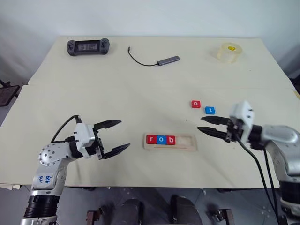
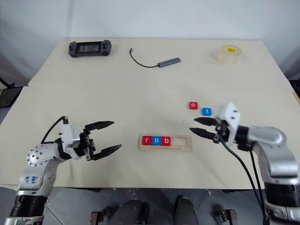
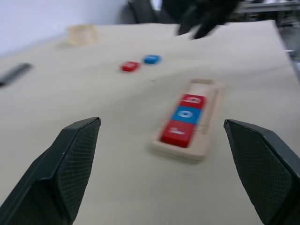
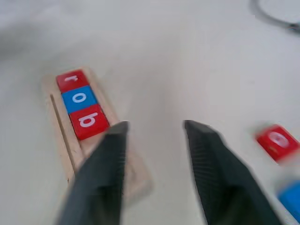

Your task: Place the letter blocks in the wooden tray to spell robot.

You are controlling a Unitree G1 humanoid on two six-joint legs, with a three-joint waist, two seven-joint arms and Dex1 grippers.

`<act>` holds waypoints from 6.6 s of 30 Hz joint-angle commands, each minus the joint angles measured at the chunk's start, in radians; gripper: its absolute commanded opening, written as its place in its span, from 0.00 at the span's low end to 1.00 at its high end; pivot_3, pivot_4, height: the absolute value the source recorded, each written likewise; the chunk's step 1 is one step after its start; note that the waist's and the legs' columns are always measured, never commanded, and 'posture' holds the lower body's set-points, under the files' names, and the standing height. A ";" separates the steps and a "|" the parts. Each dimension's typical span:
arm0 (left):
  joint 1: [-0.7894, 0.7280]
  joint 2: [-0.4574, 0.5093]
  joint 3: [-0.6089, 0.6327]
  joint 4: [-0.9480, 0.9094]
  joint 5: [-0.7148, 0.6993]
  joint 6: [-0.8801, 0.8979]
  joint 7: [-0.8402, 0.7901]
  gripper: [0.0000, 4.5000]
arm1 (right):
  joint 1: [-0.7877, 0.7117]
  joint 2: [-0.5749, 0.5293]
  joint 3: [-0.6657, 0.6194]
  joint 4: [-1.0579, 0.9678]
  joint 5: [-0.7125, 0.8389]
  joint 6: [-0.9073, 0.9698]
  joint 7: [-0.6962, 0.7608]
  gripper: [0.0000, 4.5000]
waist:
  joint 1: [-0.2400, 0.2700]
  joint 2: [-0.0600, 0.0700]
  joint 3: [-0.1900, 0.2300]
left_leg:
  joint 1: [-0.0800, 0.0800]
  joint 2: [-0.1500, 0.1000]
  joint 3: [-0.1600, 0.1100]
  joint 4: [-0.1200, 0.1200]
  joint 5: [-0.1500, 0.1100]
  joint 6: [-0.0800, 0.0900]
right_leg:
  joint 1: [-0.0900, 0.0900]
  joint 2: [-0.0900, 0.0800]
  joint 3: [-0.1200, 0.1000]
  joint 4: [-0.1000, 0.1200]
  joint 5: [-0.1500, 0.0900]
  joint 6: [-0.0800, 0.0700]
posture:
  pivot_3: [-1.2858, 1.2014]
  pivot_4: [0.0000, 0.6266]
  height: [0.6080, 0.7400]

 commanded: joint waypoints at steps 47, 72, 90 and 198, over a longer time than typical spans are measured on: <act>0.045 -0.002 -0.035 -0.100 -0.019 0.064 0.036 1.00 | -0.664 0.174 0.279 0.402 -0.182 0.646 -0.641 1.00 | -0.025 0.002 0.000 | 0.000 0.001 0.000 0.000 0.001 -0.001 | -0.003 0.000 0.001 0.006 -0.001 -0.003 | 0.52 0.24 1.00; 0.045 -0.026 -0.052 -0.087 -0.012 0.049 0.042 1.00 | -0.731 0.361 0.223 0.467 -0.225 0.610 -0.859 0.32 | -0.054 0.002 -0.001 | 0.000 -0.001 0.001 -0.001 0.001 0.000 | -0.008 0.000 0.003 0.012 -0.002 -0.003 | 0.52 0.24 1.00; -0.046 -0.037 -0.099 0.031 -0.013 0.042 -0.039 1.00 | -0.302 0.239 0.091 -0.339 -0.143 1.237 -0.849 0.32 | -0.028 0.001 -0.001 | -0.003 -0.001 0.005 -0.001 0.001 0.000 | -0.013 0.000 0.006 0.014 -0.002 -0.003 | 0.52 0.24 1.00; -0.038 -0.033 -0.097 -0.017 -0.011 0.047 -0.026 1.00 | -0.201 -0.331 0.307 0.031 0.068 0.627 0.129 0.99 | -0.015 -0.002 0.000 | 0.000 0.001 -0.001 0.005 0.000 -0.001 | 0.001 -0.001 -0.002 0.001 0.000 -0.001 | 0.52 0.24 1.00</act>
